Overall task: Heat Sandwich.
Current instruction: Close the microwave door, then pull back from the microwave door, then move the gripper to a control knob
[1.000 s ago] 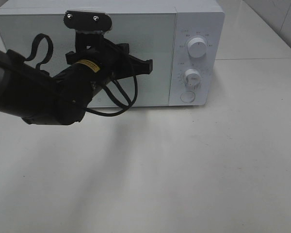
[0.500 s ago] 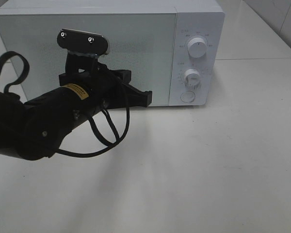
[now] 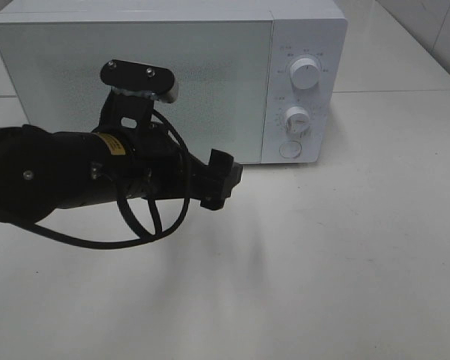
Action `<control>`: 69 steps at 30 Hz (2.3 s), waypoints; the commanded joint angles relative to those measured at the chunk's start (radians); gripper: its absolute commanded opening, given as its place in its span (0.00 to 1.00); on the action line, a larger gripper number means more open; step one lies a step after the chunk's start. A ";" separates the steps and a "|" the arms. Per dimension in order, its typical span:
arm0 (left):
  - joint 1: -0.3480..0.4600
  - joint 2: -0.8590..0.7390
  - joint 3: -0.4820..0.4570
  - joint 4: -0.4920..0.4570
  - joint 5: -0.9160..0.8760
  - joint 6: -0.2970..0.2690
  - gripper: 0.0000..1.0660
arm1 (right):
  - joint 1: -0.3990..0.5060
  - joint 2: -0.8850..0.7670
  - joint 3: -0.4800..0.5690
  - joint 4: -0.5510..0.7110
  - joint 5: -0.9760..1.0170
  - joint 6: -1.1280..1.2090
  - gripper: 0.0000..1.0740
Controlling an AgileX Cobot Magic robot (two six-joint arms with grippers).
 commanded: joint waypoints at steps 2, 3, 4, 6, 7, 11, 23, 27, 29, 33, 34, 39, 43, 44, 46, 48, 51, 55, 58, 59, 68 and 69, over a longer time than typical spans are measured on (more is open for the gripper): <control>0.021 -0.041 0.001 -0.007 0.197 0.006 0.93 | -0.008 -0.028 0.000 0.000 -0.005 -0.012 0.70; 0.032 -0.043 -0.004 -0.007 0.239 0.006 0.92 | -0.008 -0.028 0.000 0.000 -0.005 -0.012 0.70; 0.032 -0.043 -0.004 -0.007 0.239 0.006 0.92 | -0.008 -0.028 0.000 0.000 -0.005 -0.012 0.70; 0.068 -0.050 -0.020 -0.007 0.324 0.006 0.92 | -0.008 -0.028 0.000 0.000 -0.005 -0.012 0.70; 0.115 -0.059 -0.040 -0.007 0.427 0.006 0.92 | -0.008 -0.028 0.000 0.000 -0.005 -0.012 0.70; 0.219 -0.085 -0.075 -0.003 0.605 0.007 0.92 | -0.008 -0.028 0.000 0.000 -0.005 -0.012 0.70; 0.515 -0.222 -0.089 0.093 0.973 0.007 0.92 | -0.008 -0.028 0.000 0.000 -0.005 -0.012 0.70; 0.619 -0.293 -0.089 0.145 1.069 0.006 0.92 | -0.008 -0.028 0.000 0.000 -0.005 -0.012 0.70; 0.694 -0.349 -0.089 0.186 1.137 -0.008 0.92 | -0.008 -0.028 0.000 0.000 -0.005 -0.012 0.70; 0.795 -0.420 -0.089 0.261 1.211 -0.070 0.92 | -0.008 -0.028 0.000 0.000 -0.005 -0.012 0.70; 0.820 -0.440 -0.089 0.285 1.231 -0.082 0.92 | -0.008 -0.028 0.000 0.000 -0.005 -0.012 0.70; 0.906 -0.531 -0.087 0.363 1.309 -0.151 0.92 | -0.008 -0.028 0.000 0.000 -0.005 -0.012 0.70; 0.913 -0.616 -0.069 0.380 1.350 -0.162 0.92 | -0.008 -0.028 0.000 0.000 -0.005 -0.012 0.70; 0.913 -0.640 -0.057 0.382 1.355 -0.162 0.92 | -0.008 -0.028 0.000 0.000 -0.005 -0.012 0.70; 0.913 -0.689 -0.026 0.384 1.358 -0.162 0.92 | -0.008 -0.028 0.000 0.000 -0.005 -0.012 0.70; 0.913 -0.746 0.016 0.384 1.358 -0.162 0.92 | -0.008 -0.028 0.000 0.000 -0.005 -0.012 0.70; 0.913 -0.834 0.074 0.384 1.356 -0.162 0.92 | -0.008 -0.028 0.000 0.000 -0.005 -0.012 0.70; 0.913 -0.948 0.136 0.392 1.353 -0.163 0.92 | -0.008 -0.028 0.000 0.000 -0.005 -0.012 0.70; 0.913 -1.044 0.176 0.404 1.355 -0.163 0.92 | -0.008 -0.028 0.000 0.000 -0.005 -0.012 0.70; 0.913 -1.044 0.176 0.404 1.355 -0.163 0.92 | -0.008 -0.028 0.000 0.000 -0.005 -0.012 0.70; 0.913 -1.337 0.250 0.414 1.341 -0.170 0.92 | -0.008 -0.028 0.000 0.000 -0.005 -0.010 0.70; 0.913 -1.365 0.250 0.414 1.341 -0.171 0.92 | -0.008 -0.028 0.000 0.000 -0.005 -0.010 0.70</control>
